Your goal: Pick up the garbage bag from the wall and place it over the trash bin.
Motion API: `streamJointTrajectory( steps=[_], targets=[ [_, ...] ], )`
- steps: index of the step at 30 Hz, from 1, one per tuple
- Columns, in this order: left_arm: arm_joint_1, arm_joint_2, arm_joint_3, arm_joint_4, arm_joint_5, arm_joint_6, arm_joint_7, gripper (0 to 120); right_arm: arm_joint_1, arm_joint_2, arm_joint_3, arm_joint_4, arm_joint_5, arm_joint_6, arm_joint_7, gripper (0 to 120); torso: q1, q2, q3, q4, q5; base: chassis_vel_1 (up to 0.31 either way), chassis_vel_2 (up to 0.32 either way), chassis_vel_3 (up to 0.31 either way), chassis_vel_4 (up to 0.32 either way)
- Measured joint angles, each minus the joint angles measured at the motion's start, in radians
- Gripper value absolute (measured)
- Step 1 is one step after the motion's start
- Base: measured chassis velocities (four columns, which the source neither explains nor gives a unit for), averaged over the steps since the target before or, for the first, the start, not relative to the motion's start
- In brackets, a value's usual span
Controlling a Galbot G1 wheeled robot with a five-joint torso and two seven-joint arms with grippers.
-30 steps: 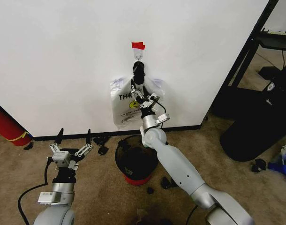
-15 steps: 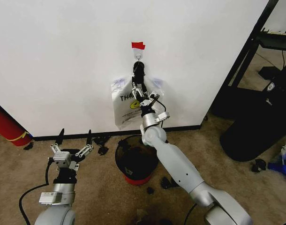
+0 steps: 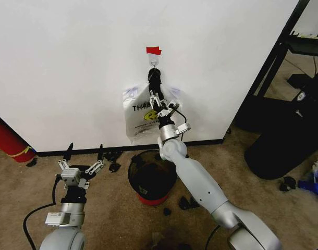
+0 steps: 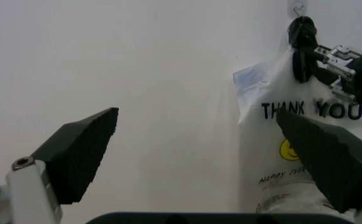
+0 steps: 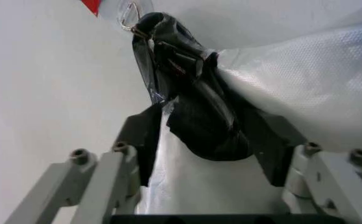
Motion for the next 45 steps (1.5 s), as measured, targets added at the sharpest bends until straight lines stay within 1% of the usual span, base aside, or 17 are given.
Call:
streamJointTrajectory(
  steps=[5,6,7,11,14,15,23,45],
  targets=[
    [0.0,0.0,0.001,0.0,0.0,0.0,0.0,100,0.001,0.0,0.002,-0.001,-0.004,-0.002,-0.002,24,0.0,0.0,0.0,0.0,0.0,0.0,0.0,0.0,0.0],
    [0.0,0.0,0.001,0.0,0.0,0.0,0.0,100,0.001,0.0,0.002,-0.001,-0.004,-0.002,-0.002,24,0.0,0.0,0.0,0.0,0.0,0.0,0.0,0.0,0.0],
    [0.0,-0.001,0.001,0.001,0.0,0.0,0.0,100,0.001,0.0,0.002,-0.001,-0.005,-0.002,-0.002,21,0.0,0.0,0.0,0.0,0.0,0.0,0.0,0.0,0.0],
    [0.003,-0.002,0.002,0.0,0.001,-0.004,0.0,100,0.002,0.0,0.004,-0.001,-0.008,-0.003,-0.003,5,0.0,0.0,0.0,0.0,0.0,0.0,0.0,0.0,0.0],
    [0.004,-0.002,0.001,0.001,0.001,-0.005,0.0,100,0.002,-0.001,0.005,-0.001,-0.01,-0.003,-0.003,3,0.0,0.0,0.0,0.0,0.0,0.0,0.0,0.0,0.0],
    [0.004,-0.002,0.001,0.0,0.001,-0.005,0.0,100,0.001,-0.001,0.007,0.0,-0.012,-0.003,-0.003,0,0.0,0.0,0.0,0.0001,0.0,0.0,0.0,0.0,0.0],
    [0.006,-0.005,0.001,-0.002,0.001,-0.006,0.0,100,-0.023,-0.004,0.014,0.01,-0.023,-0.005,-0.015,0,0.0,0.0,0.0,0.0001,0.0,0.0,0.0,0.0,0.0],
    [0.009,0.009,-0.009,-0.004,-0.014,-0.022,-0.005,100,-0.16,-0.071,0.015,0.107,-0.06,-0.025,-0.055,0,0.0,0.0,0.0,0.0,0.0001,0.0,0.0,0.0,0.0]
  ],
)
